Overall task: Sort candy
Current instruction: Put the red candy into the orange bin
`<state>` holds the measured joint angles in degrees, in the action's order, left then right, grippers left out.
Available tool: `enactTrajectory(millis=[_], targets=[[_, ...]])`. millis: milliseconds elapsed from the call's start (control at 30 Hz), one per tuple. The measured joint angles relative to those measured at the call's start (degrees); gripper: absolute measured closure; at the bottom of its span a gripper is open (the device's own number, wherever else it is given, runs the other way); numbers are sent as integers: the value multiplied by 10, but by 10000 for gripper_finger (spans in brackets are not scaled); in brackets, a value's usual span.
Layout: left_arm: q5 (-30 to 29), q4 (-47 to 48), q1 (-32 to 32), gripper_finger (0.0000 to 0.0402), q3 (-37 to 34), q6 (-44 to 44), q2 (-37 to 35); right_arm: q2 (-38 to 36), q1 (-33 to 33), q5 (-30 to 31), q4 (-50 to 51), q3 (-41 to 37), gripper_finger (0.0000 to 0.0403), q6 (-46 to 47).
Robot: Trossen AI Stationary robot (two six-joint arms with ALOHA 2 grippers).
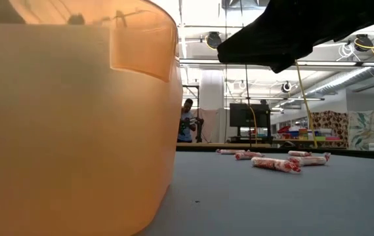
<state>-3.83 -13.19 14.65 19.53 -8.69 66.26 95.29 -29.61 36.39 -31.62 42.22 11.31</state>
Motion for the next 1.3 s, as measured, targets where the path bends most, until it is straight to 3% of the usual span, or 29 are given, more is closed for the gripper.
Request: enactTrajectory(millis=[400, 567, 933, 1067, 1300], targets=[[7, 0, -138, 345, 99, -15, -1, -20, 39, 27, 6, 49, 289, -124], [6, -1, -194, 345, 127, -15, -1, -20, 62, 29, 58, 113, 289, -164], [-21, -44, -287, 345, 151, 32, -1, -21, 75, 28, 252, 240, 287, -156], [-24, -61, -300, 345, 151, 36, -1, -21, 80, 16, 270, 252, 264, -155], [-30, -67, -306, 345, 151, 37, 0, -18, 101, -85, 255, 253, 186, -154]])
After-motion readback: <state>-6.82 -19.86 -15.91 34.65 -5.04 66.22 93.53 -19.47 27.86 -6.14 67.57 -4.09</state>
